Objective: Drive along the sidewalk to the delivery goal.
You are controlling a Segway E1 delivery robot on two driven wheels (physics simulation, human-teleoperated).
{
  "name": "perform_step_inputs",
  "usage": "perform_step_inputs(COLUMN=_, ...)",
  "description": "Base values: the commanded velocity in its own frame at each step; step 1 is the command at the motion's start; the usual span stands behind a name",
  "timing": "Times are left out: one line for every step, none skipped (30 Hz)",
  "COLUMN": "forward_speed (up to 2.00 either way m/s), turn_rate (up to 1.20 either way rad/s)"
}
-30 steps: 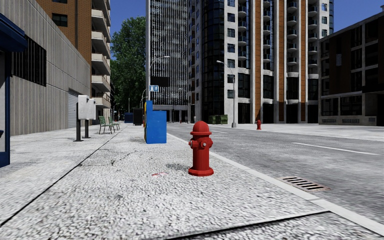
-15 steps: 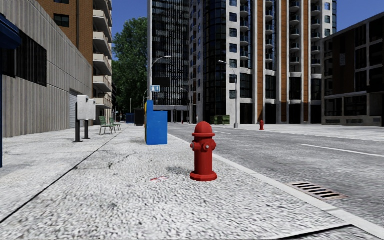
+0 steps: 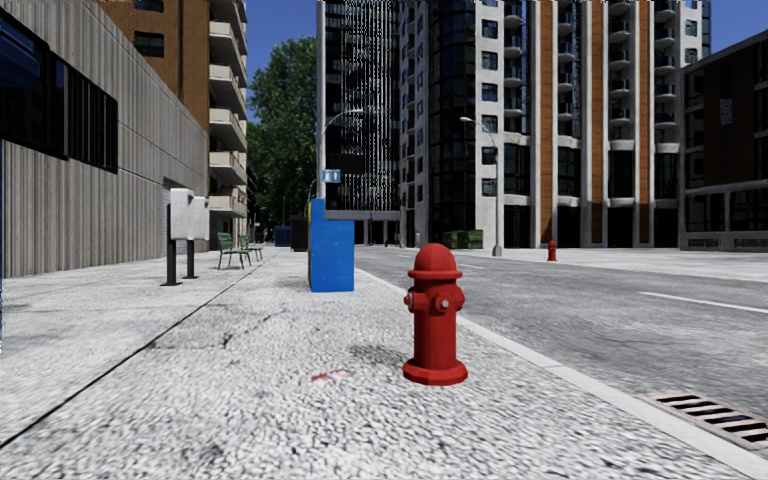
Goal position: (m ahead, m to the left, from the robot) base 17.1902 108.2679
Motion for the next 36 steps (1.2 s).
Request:
perform_step_inputs(forward_speed=0.82, turn_rate=0.38)
perform_step_inputs(forward_speed=0.82, turn_rate=0.38)
perform_step_inputs(forward_speed=0.82, turn_rate=0.39)
perform_step_inputs(forward_speed=0.82, turn_rate=0.39)
perform_step_inputs(forward_speed=0.82, turn_rate=0.39)
perform_step_inputs(forward_speed=0.82, turn_rate=0.39)
perform_step_inputs(forward_speed=0.82, turn_rate=0.39)
perform_step_inputs(forward_speed=0.82, turn_rate=0.39)
perform_step_inputs(forward_speed=0.82, turn_rate=0.39)
perform_step_inputs(forward_speed=0.82, turn_rate=0.39)
perform_step_inputs(forward_speed=0.82, turn_rate=0.39)
perform_step_inputs(forward_speed=0.82, turn_rate=0.40)
perform_step_inputs(forward_speed=0.82, turn_rate=0.40)
perform_step_inputs(forward_speed=0.82, turn_rate=0.40)
perform_step_inputs(forward_speed=0.82, turn_rate=0.40)
perform_step_inputs(forward_speed=0.82, turn_rate=0.40)
perform_step_inputs(forward_speed=0.82, turn_rate=0.40)
perform_step_inputs(forward_speed=0.82, turn_rate=0.40)
perform_step_inputs(forward_speed=0.82, turn_rate=0.40)
perform_step_inputs(forward_speed=0.82, turn_rate=0.40)
perform_step_inputs(forward_speed=0.82, turn_rate=0.40)
perform_step_inputs(forward_speed=0.82, turn_rate=0.40)
perform_step_inputs(forward_speed=0.82, turn_rate=0.40)
perform_step_inputs(forward_speed=0.82, turn_rate=0.40)
perform_step_inputs(forward_speed=0.83, turn_rate=0.40)
perform_step_inputs(forward_speed=0.83, turn_rate=0.40)
perform_step_inputs(forward_speed=0.84, turn_rate=0.40)
perform_step_inputs(forward_speed=0.84, turn_rate=0.40)
perform_step_inputs(forward_speed=0.84, turn_rate=0.40)
perform_step_inputs(forward_speed=0.84, turn_rate=0.40)
perform_step_inputs(forward_speed=0.84, turn_rate=0.40)
perform_step_inputs(forward_speed=0.84, turn_rate=0.40)
perform_step_inputs(forward_speed=0.84, turn_rate=0.40)
perform_step_inputs(forward_speed=0.85, turn_rate=0.40)
perform_step_inputs(forward_speed=0.85, turn_rate=0.40)
perform_step_inputs(forward_speed=0.87, turn_rate=0.40)
